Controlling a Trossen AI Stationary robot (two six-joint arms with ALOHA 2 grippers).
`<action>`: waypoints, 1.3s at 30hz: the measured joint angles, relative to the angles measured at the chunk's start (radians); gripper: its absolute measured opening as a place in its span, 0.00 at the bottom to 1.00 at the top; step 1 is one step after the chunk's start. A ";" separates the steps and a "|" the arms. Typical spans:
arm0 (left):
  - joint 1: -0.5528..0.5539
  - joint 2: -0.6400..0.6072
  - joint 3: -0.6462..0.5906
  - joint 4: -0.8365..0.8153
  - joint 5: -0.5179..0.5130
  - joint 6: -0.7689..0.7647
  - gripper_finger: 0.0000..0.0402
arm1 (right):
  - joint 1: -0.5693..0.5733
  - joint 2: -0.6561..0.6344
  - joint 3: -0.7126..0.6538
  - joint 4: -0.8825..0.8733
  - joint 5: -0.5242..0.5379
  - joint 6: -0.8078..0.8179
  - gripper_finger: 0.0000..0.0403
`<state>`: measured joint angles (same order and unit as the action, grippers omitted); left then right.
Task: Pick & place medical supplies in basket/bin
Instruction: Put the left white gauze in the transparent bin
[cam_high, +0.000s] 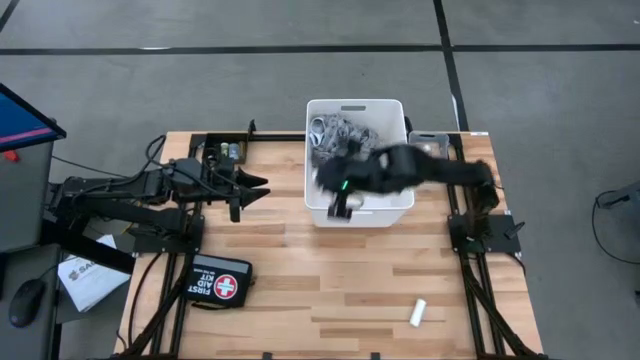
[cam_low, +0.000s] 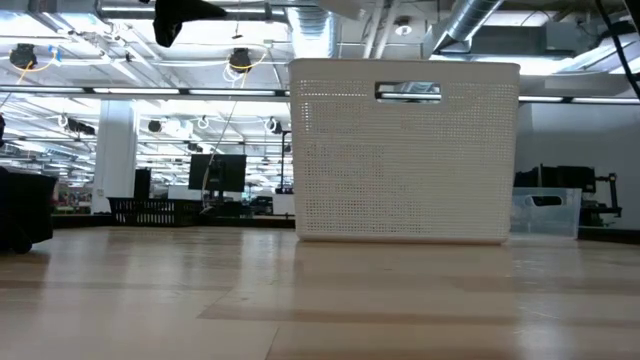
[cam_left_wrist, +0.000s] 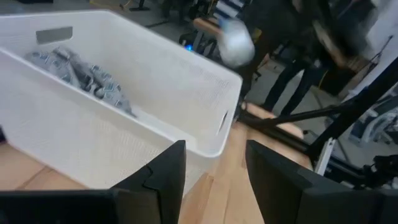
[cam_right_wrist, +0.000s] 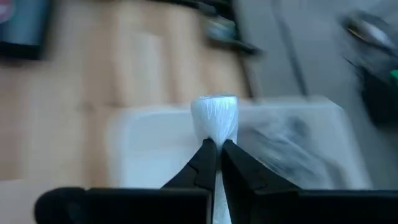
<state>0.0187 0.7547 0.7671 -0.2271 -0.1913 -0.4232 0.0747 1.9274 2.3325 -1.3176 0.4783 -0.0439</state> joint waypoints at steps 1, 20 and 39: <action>0.000 0.001 0.000 -0.010 0.000 0.000 0.39 | -0.025 -0.019 0.000 -0.029 0.027 0.014 0.03; 0.000 0.007 -0.001 -0.019 -0.023 -0.003 0.39 | -0.748 -0.083 -0.002 -0.254 0.090 0.054 0.03; 0.000 0.007 -0.001 -0.019 -0.100 -0.002 0.39 | -1.075 -0.137 -0.398 -0.248 -0.129 0.274 0.01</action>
<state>0.0189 0.7620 0.7666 -0.2459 -0.2913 -0.4252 -1.0004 1.7905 1.9341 -1.5657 0.3497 0.2303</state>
